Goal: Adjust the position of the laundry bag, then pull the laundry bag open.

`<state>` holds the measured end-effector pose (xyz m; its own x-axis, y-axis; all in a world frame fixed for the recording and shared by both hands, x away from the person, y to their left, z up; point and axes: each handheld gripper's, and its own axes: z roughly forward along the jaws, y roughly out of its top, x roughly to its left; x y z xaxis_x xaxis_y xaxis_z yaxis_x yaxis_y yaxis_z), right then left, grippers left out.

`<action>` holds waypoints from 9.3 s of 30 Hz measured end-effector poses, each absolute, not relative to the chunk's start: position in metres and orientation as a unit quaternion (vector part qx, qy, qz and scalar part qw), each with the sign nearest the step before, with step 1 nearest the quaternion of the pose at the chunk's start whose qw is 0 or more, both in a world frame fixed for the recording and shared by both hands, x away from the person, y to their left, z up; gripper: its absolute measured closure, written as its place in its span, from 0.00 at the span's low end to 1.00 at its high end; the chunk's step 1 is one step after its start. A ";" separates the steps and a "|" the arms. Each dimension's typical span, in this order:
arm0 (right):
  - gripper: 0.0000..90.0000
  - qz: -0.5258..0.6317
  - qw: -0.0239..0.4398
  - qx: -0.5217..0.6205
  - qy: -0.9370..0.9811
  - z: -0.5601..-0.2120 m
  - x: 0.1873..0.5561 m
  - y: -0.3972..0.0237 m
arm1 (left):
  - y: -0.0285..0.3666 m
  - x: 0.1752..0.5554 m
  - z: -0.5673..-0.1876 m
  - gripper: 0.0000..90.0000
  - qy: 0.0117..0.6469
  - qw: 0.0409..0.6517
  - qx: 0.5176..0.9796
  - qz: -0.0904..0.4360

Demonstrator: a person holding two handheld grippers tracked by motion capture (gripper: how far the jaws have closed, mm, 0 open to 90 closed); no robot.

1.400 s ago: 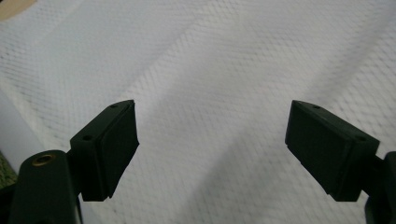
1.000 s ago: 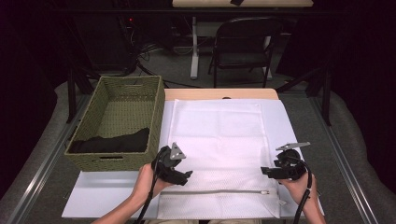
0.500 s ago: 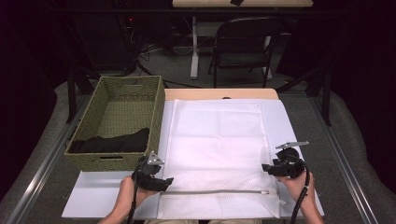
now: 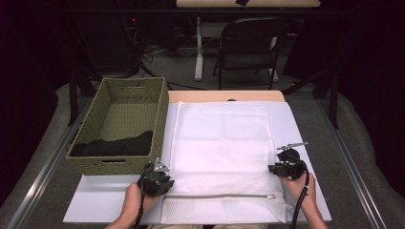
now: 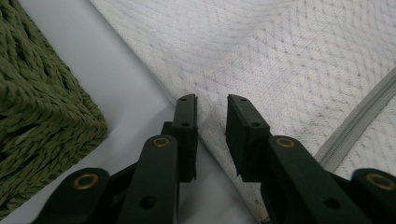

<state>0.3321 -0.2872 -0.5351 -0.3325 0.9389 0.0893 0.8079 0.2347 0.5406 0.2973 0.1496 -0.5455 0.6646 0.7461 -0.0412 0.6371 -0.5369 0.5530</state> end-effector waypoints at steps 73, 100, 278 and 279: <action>0.24 0.264 0.114 0.505 0.814 -0.516 0.332 -0.265 | 0.166 0.279 -0.512 0.32 0.352 0.267 0.889 0.120; 0.50 0.276 0.062 0.526 0.802 -0.522 0.284 -0.283 | 0.138 0.278 -0.517 0.17 0.292 0.289 0.904 0.114; 0.93 0.314 0.127 0.449 0.827 -0.502 0.263 -0.251 | -0.073 0.313 -0.535 0.95 0.192 0.371 0.907 -0.041; 0.93 0.314 0.127 0.449 0.827 -0.502 0.263 -0.251 | -0.073 0.313 -0.535 0.95 0.192 0.371 0.907 -0.041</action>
